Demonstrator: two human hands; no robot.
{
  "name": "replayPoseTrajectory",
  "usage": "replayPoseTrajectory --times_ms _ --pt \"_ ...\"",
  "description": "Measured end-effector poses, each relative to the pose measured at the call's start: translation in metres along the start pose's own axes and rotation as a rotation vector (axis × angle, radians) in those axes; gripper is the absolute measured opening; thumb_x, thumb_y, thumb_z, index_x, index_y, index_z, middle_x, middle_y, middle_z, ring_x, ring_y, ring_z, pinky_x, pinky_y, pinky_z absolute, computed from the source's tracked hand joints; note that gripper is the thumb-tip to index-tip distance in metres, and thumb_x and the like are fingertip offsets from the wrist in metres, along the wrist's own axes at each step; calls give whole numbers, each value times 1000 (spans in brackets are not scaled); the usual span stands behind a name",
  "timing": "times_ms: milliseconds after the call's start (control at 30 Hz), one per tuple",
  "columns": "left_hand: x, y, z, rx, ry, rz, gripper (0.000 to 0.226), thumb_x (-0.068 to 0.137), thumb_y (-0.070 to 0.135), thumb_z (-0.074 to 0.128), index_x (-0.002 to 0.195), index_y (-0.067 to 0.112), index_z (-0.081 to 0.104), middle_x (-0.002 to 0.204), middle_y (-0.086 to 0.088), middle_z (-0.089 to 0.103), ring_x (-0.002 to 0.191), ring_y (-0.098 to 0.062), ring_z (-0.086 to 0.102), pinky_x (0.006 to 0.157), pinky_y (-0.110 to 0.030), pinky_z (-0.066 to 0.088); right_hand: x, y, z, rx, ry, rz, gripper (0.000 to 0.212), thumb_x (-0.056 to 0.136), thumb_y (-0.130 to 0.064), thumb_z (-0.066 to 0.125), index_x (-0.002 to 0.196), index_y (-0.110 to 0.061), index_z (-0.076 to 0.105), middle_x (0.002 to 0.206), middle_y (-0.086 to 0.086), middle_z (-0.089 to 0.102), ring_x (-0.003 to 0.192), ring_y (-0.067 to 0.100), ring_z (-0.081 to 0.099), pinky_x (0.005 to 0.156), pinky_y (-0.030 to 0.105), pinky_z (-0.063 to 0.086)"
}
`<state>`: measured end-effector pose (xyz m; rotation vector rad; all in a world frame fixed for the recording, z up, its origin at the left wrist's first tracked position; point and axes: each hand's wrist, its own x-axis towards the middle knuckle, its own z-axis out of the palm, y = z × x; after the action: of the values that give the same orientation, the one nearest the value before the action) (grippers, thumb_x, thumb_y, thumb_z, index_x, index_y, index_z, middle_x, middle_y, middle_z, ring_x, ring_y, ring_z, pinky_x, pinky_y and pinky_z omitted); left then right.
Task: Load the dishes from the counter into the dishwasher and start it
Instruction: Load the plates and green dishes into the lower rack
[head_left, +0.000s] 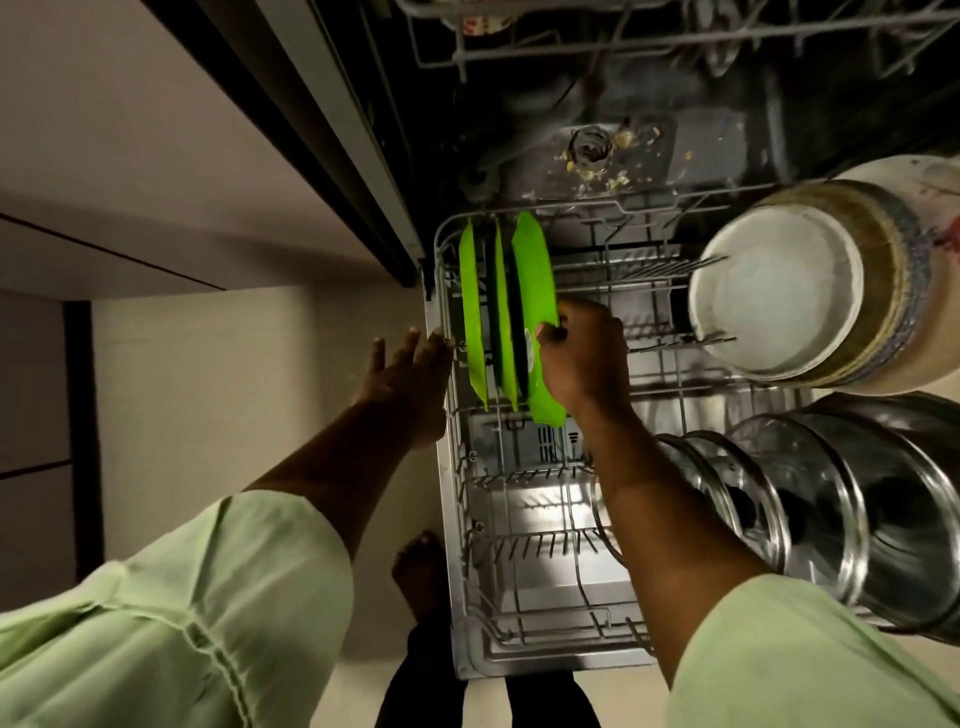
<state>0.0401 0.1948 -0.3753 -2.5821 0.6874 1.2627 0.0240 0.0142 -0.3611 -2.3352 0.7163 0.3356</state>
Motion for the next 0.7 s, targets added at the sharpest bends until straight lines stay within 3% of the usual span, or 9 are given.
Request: replayPoseTrajectory --times_ms 100,200,367,500,600,700 --pt "5 -1 2 22 -31 0 88 97 30 52 156 16 -13 163 -7 -19 151 -28 -14 121 -55 -3 11 -2 2 -15 -38 -13 45 94 -15 61 58 -18 33 63 -4 43 67 21 48 55 25 27" --pt "6 1 1 44 -42 4 91 96 30 53 156 15 -14 163 -8 -20 151 -28 -14 120 -55 -4 21 -1 7 -18 -67 -18 47 94 -15 60 56 -16 31 58 -3 36 65 20 42 60 26 31" --pt "9 1 -2 34 -87 -1 96 94 36 56 156 15 -14 163 -9 -20 150 -28 -16 121 -55 -6 33 9 21 -4 -167 28 45 96 -17 59 57 -22 35 63 -2 42 70 19 46 65 25 35" --pt "11 2 -3 19 -99 -1 97 93 40 56 156 15 -13 163 -9 -20 150 -28 -17 120 -55 -6 37 10 19 32 -248 43 41 99 -18 56 61 -24 40 63 -7 39 61 13 42 52 20 28" --pt "10 3 -4 6 -103 2 99 93 41 58 156 14 -13 163 -9 -20 150 -28 -16 121 -55 -6 35 12 16 92 -264 21 21 98 -19 58 88 -4 67 81 10 60 80 21 57 67 24 41" --pt "10 3 -5 13 -103 1 100 93 44 57 156 14 -14 162 -10 -20 150 -29 -16 121 -55 -6 32 11 12 187 -274 34 25 98 -19 59 115 -2 67 103 9 65 98 19 59 86 28 44"
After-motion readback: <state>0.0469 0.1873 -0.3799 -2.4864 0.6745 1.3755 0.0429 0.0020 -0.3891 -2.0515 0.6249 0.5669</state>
